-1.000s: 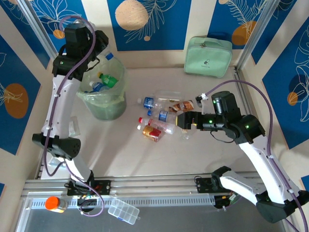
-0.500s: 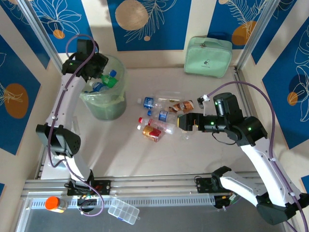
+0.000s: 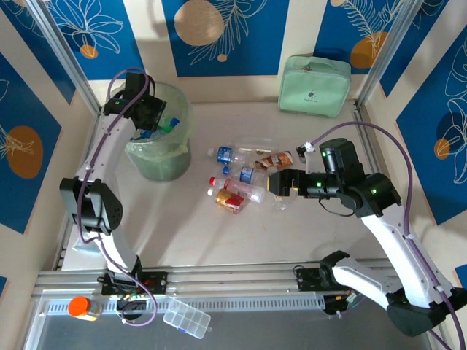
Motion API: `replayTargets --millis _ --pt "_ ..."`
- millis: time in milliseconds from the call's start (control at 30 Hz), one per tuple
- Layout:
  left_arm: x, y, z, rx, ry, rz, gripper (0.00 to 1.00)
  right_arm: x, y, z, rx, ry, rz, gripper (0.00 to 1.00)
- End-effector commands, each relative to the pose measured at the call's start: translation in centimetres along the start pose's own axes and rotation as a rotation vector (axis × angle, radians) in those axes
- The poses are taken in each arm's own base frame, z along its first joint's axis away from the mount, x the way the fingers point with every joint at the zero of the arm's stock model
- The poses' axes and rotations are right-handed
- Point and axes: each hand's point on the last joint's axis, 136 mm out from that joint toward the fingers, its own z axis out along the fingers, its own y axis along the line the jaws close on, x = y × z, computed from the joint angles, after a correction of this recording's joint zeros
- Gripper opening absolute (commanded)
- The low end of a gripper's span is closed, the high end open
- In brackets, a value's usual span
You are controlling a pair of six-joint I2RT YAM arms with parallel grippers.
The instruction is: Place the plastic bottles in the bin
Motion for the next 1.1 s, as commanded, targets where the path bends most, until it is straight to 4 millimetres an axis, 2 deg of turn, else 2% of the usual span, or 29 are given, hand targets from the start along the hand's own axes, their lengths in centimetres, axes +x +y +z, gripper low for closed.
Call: replayTargets --millis 0,67,200,433,533,733,800,1067 --pt "0.0 0.2 1.2 -0.01 0.035 -0.015 0.58 -0.5 0.5 -0.5 -0.015 -0.019 -0.019 0.98" --pt "0.2 0.1 1.6 -0.009 0.049 0.001 0.61 -0.7 0.7 -0.6 -0.018 -0.018 -0.022 0.98" --pt "0.6 -0.4 1.5 0.003 0.078 0.024 0.73 -1.1 0.9 -0.6 -0.019 -0.023 -0.034 0.98" --pt "-0.2 -1.4 -0.6 0.018 0.056 0.074 0.91 -1.5 1.2 -1.1 -0.014 -0.037 -0.056 0.98" --pt "-0.1 -1.9 -1.5 0.039 0.061 0.073 0.93 -1.8 1.4 -1.3 -0.016 -0.044 -0.057 0.98" --pt "-0.7 -2.9 -4.7 0.092 0.029 0.1 0.95 -2.1 1.9 -1.8 -0.03 -0.055 -0.061 0.98" --pt "-0.9 -3.1 -6.0 0.109 0.018 0.11 1.0 -2.0 1.9 -2.0 -0.03 -0.057 -0.06 0.98" --pt "-0.8 -3.6 -11.2 0.179 -0.011 0.14 0.99 -1.7 2.0 -2.6 -0.036 -0.076 -0.048 0.98"
